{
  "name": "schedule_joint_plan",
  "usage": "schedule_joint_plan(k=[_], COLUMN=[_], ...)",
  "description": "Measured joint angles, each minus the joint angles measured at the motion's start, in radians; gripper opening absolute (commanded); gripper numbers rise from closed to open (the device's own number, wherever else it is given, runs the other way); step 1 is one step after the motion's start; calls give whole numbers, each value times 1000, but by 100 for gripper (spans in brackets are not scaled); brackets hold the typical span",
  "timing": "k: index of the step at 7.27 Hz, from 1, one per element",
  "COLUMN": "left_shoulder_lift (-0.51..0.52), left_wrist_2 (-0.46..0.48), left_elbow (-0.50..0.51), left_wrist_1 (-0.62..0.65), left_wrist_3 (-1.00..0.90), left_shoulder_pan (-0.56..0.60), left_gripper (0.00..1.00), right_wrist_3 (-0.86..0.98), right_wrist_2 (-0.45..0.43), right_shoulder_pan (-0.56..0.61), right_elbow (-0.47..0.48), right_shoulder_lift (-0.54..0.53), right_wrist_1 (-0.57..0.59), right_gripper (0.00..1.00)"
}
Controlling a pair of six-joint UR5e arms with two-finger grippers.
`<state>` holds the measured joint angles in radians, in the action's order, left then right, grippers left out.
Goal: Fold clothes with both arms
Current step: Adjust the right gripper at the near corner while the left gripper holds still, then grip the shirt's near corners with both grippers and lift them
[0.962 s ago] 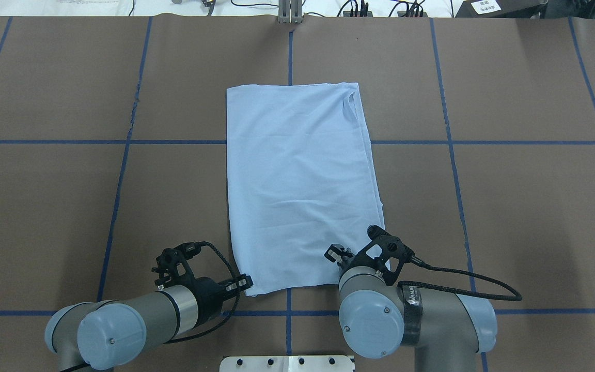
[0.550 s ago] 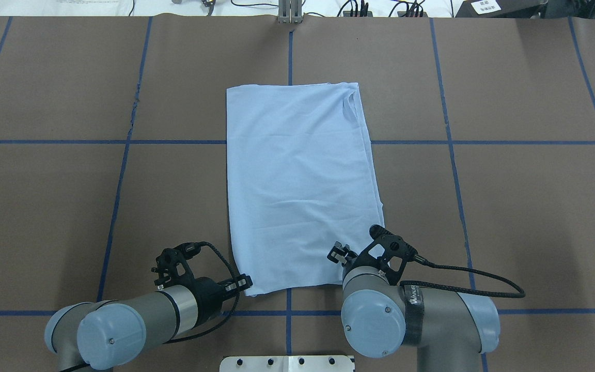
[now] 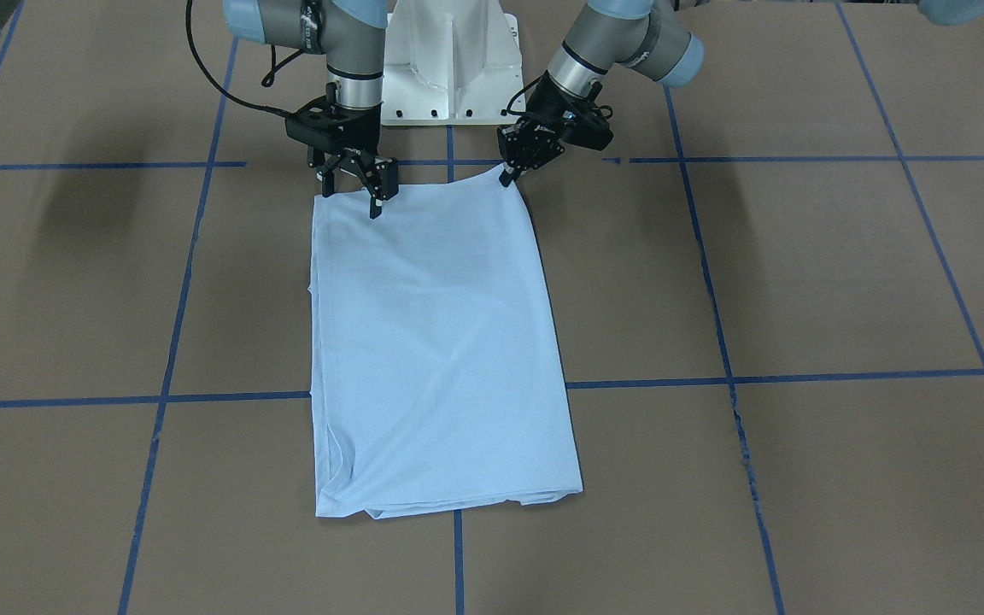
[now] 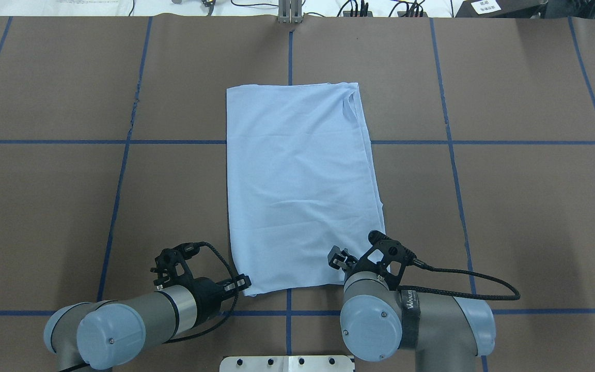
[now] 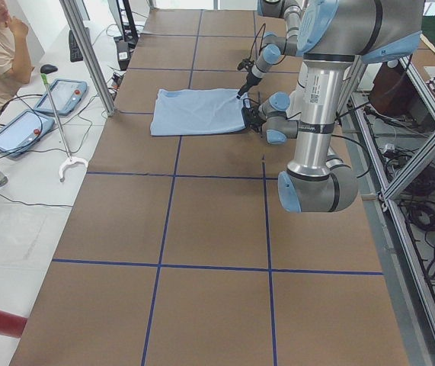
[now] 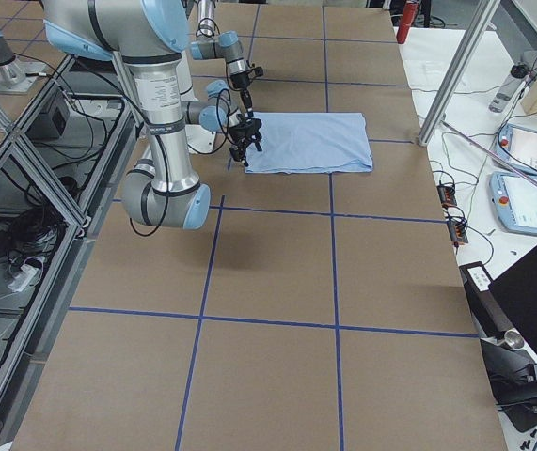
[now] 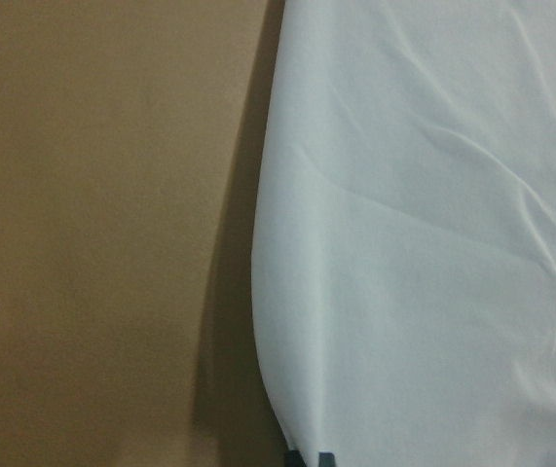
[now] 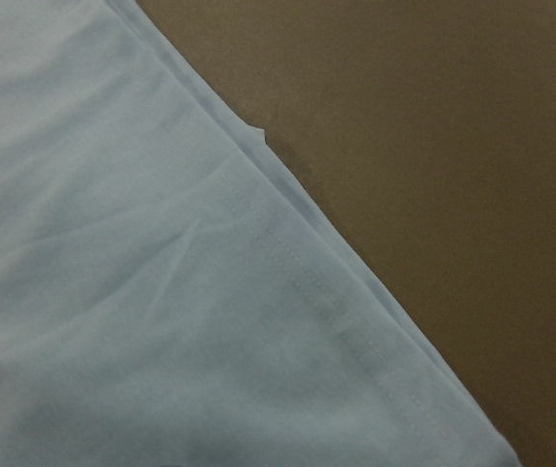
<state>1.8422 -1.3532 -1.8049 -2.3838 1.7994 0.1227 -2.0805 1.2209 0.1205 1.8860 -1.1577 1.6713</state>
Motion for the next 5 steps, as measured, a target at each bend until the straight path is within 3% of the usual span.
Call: schedule_joint_plan(k=[1, 2, 3, 4, 5], left_shoulder_lift=[-1, -1, -1, -1, -1], left_wrist_2=[0, 1, 1, 2, 2], left_elbow=[-1, -1, -2, -2, -2], left_wrist_1=[0, 0, 0, 0, 0], left_wrist_3=[0, 0, 0, 1, 3], left_shoulder_pan=[0, 0, 0, 0, 0], left_gripper=[0, 0, 0, 0, 0], right_wrist_3=[-2, -6, -9, -15, -29], right_wrist_2=[-1, -1, -1, -1, -1], right_shoulder_pan=[0, -1, -1, -2, -2], right_elbow=[-1, -2, -3, -3, -3], right_shoulder_lift=[2, 3, 6, 7, 11], right_wrist_1=[0, -2, -4, -6, -7], right_gripper=[53, 50, 40, 8, 0])
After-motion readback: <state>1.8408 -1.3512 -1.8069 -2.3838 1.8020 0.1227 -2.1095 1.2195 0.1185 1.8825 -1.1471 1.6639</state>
